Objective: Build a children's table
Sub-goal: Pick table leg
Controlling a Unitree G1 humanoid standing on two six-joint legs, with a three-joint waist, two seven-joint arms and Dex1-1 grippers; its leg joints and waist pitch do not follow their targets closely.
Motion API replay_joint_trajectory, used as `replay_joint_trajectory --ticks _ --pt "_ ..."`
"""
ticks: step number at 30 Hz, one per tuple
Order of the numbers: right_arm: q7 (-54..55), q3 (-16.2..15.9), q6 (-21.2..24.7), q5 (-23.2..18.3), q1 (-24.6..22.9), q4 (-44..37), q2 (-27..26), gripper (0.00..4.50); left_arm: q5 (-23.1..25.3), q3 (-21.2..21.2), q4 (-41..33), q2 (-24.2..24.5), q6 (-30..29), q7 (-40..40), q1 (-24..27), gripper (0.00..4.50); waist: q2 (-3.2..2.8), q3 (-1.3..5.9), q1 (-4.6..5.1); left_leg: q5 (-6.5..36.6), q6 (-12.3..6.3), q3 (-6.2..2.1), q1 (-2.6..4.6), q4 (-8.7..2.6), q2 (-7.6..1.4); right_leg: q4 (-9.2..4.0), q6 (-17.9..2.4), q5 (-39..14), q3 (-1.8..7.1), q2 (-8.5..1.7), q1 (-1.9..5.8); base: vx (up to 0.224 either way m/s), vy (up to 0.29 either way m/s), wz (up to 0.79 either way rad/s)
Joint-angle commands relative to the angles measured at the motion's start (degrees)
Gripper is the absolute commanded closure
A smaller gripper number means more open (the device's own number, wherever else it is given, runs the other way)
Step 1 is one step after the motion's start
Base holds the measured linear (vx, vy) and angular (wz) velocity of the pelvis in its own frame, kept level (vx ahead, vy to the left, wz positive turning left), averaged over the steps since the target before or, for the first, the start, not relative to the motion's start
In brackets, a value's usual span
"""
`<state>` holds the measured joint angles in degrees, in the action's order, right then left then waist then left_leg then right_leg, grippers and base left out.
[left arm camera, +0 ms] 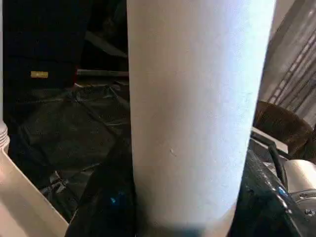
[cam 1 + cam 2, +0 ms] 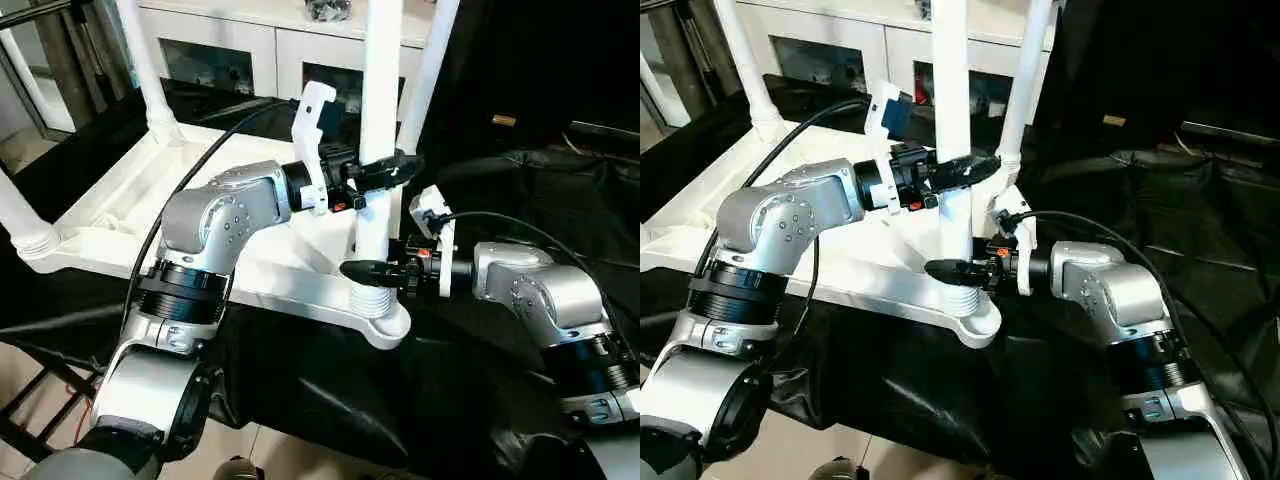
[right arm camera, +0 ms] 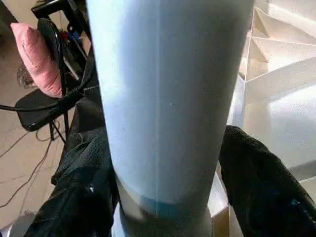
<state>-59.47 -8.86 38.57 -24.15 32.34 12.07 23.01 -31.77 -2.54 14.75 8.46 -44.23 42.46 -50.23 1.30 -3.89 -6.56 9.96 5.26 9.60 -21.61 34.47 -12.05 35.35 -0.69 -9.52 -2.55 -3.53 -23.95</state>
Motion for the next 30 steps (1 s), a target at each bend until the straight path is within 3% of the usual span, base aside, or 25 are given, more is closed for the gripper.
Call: replay_joint_trajectory --ticks 1,3,4,10,19,20,23,27,30 --pt "-0.4 -0.5 -0.4 0.5 -0.3 0.0 0.7 1.49 -0.3 -0.7 -1.3 0.1 -0.8 0.9 -0.9 2.69 0.39 4.93 -0.13 5.4 -1.83 0.41 0.49 -3.21 -0.30 -3.36 -12.3 -6.7 1.76 -3.27 4.14 0.000 0.000 0.00" --pt "-0.5 -0.7 -0.7 0.6 -0.4 0.1 0.8 1.49 -0.3 -0.7 -1.4 0.0 -0.9 1.0 -0.9 2.69 0.37 4.94 -0.14 5.3 -2.02 0.43 0.50 -3.18 -0.30 -3.33 -12.5 -6.3 1.76 -3.27 4.13 0.000 0.000 0.00" --pt "-0.6 -0.8 -0.7 0.7 -0.5 0.1 0.8 1.77 -0.3 -0.7 -1.4 0.0 -0.9 1.1 -0.9 2.69 0.35 4.98 -0.15 5.1 -2.10 0.43 0.53 -3.17 -0.33 -3.30 -12.7 -6.0 1.78 -3.29 4.12 0.000 0.000 0.00" --pt "-1.1 -1.1 -1.0 0.9 -0.8 0.0 0.5 2.27 -1.4 -0.1 -2.2 -0.6 -1.9 1.2 -0.9 2.69 0.32 4.99 -0.15 5.4 -2.18 0.41 0.51 -3.15 -0.31 -3.29 -13.0 -5.9 1.73 -3.27 4.19 0.000 0.000 0.00" --pt "-0.5 -0.4 -1.5 0.9 -1.0 0.4 0.1 2.59 -1.7 -0.3 -2.7 -0.8 -2.4 1.9 -0.8 2.69 0.12 5.01 -0.14 5.3 -2.21 0.36 0.52 -3.13 -0.31 -3.22 -13.2 -5.5 1.74 -3.25 4.19 0.000 0.000 0.00" --pt "-0.3 -0.2 -1.6 0.9 -1.2 0.4 0.0 2.59 -1.9 -0.3 -2.9 -0.8 -2.9 2.1 -0.7 2.13 0.16 5.02 -0.13 5.4 -2.16 0.37 0.51 -3.12 -0.32 -3.24 -13.2 -5.4 1.73 -3.25 4.21 0.000 0.000 0.00" --pt "0.7 0.3 -1.9 0.9 -1.5 0.5 -0.6 2.59 -2.2 -1.1 -4.5 -0.5 -3.1 3.2 0.0 1.99 -0.11 5.03 -0.14 5.4 -1.92 0.31 0.57 -3.16 -0.38 -3.16 -13.5 -5.2 1.71 -3.30 4.15 0.000 0.000 0.00" --pt "3.8 2.3 -4.3 0.5 -2.4 0.7 -2.8 2.59 0.3 0.0 -5.3 -2.4 5.3 1.2 1.7 1.55 -0.04 5.00 -0.07 6.3 -1.80 0.31 0.48 -3.22 -0.37 -3.48 -13.3 -5.8 1.74 -3.38 4.23 0.000 0.000 0.00" --pt "6.0 3.8 -6.0 0.5 -2.5 1.3 -4.3 2.59 -0.4 1.8 -6.5 -3.9 8.8 0.8 2.8 1.52 -0.29 5.13 -0.03 6.8 -1.40 0.28 0.64 -3.26 -0.40 -3.42 -13.2 -5.4 1.71 -3.26 4.22 0.000 0.000 0.00"
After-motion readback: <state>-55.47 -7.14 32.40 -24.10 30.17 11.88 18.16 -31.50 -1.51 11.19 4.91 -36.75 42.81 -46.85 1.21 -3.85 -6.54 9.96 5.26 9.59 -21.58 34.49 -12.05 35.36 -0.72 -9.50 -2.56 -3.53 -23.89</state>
